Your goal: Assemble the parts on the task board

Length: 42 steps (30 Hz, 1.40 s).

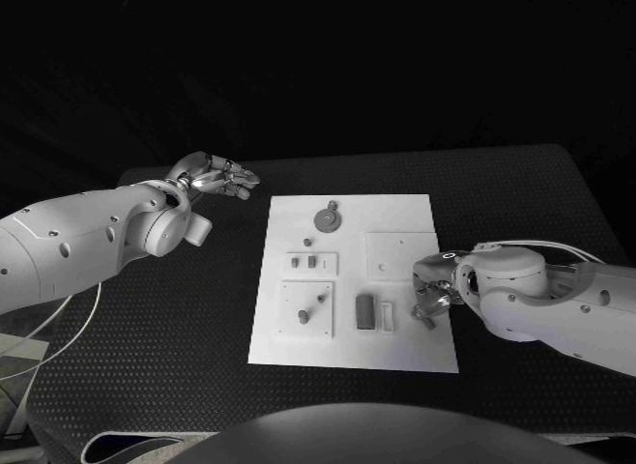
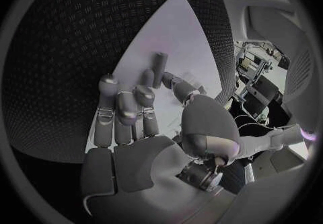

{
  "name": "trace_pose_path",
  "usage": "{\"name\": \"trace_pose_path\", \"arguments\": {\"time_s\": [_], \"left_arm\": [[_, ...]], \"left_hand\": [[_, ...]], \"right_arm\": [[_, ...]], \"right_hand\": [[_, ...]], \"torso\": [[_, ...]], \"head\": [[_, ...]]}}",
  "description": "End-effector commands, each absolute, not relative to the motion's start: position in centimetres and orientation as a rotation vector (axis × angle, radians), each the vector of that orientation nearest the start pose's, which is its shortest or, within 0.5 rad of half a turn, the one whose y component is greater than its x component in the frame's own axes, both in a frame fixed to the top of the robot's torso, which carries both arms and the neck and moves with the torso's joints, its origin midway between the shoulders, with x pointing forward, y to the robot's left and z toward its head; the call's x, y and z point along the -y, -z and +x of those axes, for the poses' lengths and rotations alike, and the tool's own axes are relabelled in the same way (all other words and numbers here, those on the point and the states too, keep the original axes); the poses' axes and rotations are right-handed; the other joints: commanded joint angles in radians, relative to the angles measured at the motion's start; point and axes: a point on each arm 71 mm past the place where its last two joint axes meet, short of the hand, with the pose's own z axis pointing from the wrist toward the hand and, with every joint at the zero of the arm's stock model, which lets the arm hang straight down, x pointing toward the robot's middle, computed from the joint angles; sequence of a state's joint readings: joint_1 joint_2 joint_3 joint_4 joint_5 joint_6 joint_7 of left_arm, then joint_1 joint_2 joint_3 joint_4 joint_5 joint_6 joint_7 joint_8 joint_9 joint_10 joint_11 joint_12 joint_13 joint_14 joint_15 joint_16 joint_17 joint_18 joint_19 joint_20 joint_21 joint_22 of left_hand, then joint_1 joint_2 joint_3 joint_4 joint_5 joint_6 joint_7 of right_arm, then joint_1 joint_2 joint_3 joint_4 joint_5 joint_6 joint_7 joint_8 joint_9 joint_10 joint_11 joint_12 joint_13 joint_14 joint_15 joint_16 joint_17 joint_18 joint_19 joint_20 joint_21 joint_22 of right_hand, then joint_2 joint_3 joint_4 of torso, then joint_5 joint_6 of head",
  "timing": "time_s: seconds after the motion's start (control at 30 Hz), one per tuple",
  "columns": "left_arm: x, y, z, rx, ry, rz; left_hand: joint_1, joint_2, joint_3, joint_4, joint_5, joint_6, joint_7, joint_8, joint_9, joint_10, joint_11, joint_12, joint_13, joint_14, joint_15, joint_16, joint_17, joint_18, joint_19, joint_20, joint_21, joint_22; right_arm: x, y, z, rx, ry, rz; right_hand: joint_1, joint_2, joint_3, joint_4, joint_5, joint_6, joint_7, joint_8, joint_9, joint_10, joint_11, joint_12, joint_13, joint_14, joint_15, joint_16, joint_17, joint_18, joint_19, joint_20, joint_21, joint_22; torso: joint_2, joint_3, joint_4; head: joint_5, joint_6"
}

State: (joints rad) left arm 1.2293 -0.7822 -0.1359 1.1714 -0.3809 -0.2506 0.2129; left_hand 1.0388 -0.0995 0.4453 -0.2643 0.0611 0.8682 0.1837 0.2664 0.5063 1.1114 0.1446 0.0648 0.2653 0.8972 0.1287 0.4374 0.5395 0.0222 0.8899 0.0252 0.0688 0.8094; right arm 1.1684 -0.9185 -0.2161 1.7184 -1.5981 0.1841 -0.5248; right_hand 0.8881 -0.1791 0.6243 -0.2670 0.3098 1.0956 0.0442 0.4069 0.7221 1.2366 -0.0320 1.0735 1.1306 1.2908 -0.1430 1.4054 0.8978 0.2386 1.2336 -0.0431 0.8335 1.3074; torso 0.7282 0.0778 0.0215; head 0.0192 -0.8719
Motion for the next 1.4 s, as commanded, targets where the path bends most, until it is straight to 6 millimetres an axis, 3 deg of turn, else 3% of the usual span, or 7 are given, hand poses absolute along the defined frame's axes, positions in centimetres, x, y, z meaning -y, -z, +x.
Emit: {"name": "trace_pose_path", "arguments": {"time_s": [0.03,0.13,0.27,0.43,0.63,0.77,1.4], "left_arm": [[-28.5,22.0,53.6,-1.652,1.063,-0.841],[-28.5,22.0,53.6,-1.652,1.064,-0.841],[-28.4,22.0,53.6,-1.654,1.065,-0.840],[-28.4,22.0,53.6,-1.654,1.065,-0.841],[-28.4,22.0,53.6,-1.656,1.065,-0.841],[-28.4,22.0,53.6,-1.655,1.065,-0.841],[-28.5,22.0,53.6,-1.655,1.063,-0.842]], "left_hand": [[-0.008,0.001,0.002,0.007,-0.005,-0.006,-0.003,0.005,-0.001,-0.003,-0.002,0.005,-0.002,0.008,0.000,-0.006,0.001,0.011,0.004,0.004,0.002,-0.001],[-0.008,0.001,0.002,0.007,-0.005,-0.006,-0.003,0.005,-0.001,-0.003,-0.002,0.005,-0.002,0.008,0.000,-0.006,0.002,0.011,0.004,0.004,0.002,-0.001],[-0.008,0.001,0.002,0.007,-0.005,-0.006,-0.002,0.005,-0.001,-0.003,-0.001,0.005,-0.002,0.008,0.000,-0.006,0.002,0.011,0.004,0.004,0.002,-0.001],[-0.008,0.001,0.002,0.007,-0.005,-0.006,-0.002,0.005,-0.001,-0.003,-0.001,0.005,-0.002,0.009,0.000,-0.006,0.002,0.011,0.004,0.004,0.002,-0.001],[-0.009,0.001,0.002,0.008,-0.005,-0.006,-0.002,0.006,-0.002,-0.003,-0.001,0.005,-0.002,0.009,0.000,-0.007,0.003,0.011,0.004,0.004,0.002,-0.001],[-0.009,0.001,0.002,0.008,-0.005,-0.006,-0.002,0.006,-0.002,-0.003,-0.001,0.005,-0.002,0.009,0.000,-0.007,0.003,0.011,0.004,0.004,0.002,-0.001],[-0.008,0.002,0.002,0.008,-0.005,-0.006,-0.003,0.006,-0.002,-0.002,-0.002,0.005,-0.002,0.009,0.000,-0.008,0.005,0.011,0.004,0.004,0.002,-0.002]], "right_arm": [[22.0,30.4,38.8,-2.411,-0.067,-0.412],[22.4,30.6,38.8,-2.450,-0.124,-0.288],[22.5,30.8,38.8,-2.497,-0.217,-0.120],[22.5,30.8,38.7,-2.534,-0.318,0.055],[22.4,30.2,39.0,-2.514,-0.382,0.192],[22.0,29.6,39.2,-2.481,-0.422,0.280],[21.4,28.6,39.5,-2.374,-0.460,0.371]], "right_hand": [[0.071,0.079,-0.006,-0.026,-0.002,-0.047,0.038,-0.182,-0.008,-0.007,0.003,-0.004,-0.001,0.002,0.009,-0.004,-0.001,0.023,-0.003,0.008,-0.005,0.018],[0.085,0.124,-0.006,-0.027,-0.002,-0.050,0.040,-0.187,-0.013,-0.006,0.005,-0.002,-0.001,0.001,0.011,-0.002,0.000,0.023,-0.006,0.009,-0.005,0.020],[0.048,0.178,-0.024,-0.023,-0.001,-0.050,0.042,-0.190,-0.020,-0.004,0.007,-0.001,-0.002,0.000,0.014,0.001,0.001,0.023,-0.006,0.014,-0.003,0.020],[0.022,0.204,-0.028,-0.022,0.000,-0.044,0.041,-0.191,-0.026,-0.002,0.006,0.001,-0.003,0.001,0.013,0.003,0.002,0.023,-0.004,0.014,-0.002,0.020],[0.008,0.214,-0.028,-0.022,0.000,-0.037,0.039,-0.189,-0.029,0.000,0.004,0.003,-0.003,0.001,0.011,0.006,0.003,0.023,-0.002,0.012,0.000,0.020],[0.003,0.206,-0.028,-0.023,0.000,-0.035,0.038,-0.189,-0.031,0.001,0.003,0.003,-0.004,0.001,0.009,0.007,0.004,0.023,-0.001,0.010,0.001,0.020],[-0.009,0.187,-0.028,-0.019,0.000,-0.032,0.036,-0.190,-0.036,0.001,0.001,0.004,-0.004,0.001,0.007,0.009,0.005,0.023,0.004,0.006,0.002,0.019]], "torso": [[0.000,0.0003,0.0008],[0.000,0.0001,0.0010],[0.000,0.0001,0.0008],[0.000,0.0003,0.0013],[0.000,-0.0002,0.0008],[0.000,-0.0003,0.0007],[0.000,-0.0002,0.0007]], "head": [[-0.001,0.000],[-0.001,0.001],[0.001,0.002],[0.004,0.003],[0.005,0.004],[0.007,0.005],[0.009,0.003]]}}
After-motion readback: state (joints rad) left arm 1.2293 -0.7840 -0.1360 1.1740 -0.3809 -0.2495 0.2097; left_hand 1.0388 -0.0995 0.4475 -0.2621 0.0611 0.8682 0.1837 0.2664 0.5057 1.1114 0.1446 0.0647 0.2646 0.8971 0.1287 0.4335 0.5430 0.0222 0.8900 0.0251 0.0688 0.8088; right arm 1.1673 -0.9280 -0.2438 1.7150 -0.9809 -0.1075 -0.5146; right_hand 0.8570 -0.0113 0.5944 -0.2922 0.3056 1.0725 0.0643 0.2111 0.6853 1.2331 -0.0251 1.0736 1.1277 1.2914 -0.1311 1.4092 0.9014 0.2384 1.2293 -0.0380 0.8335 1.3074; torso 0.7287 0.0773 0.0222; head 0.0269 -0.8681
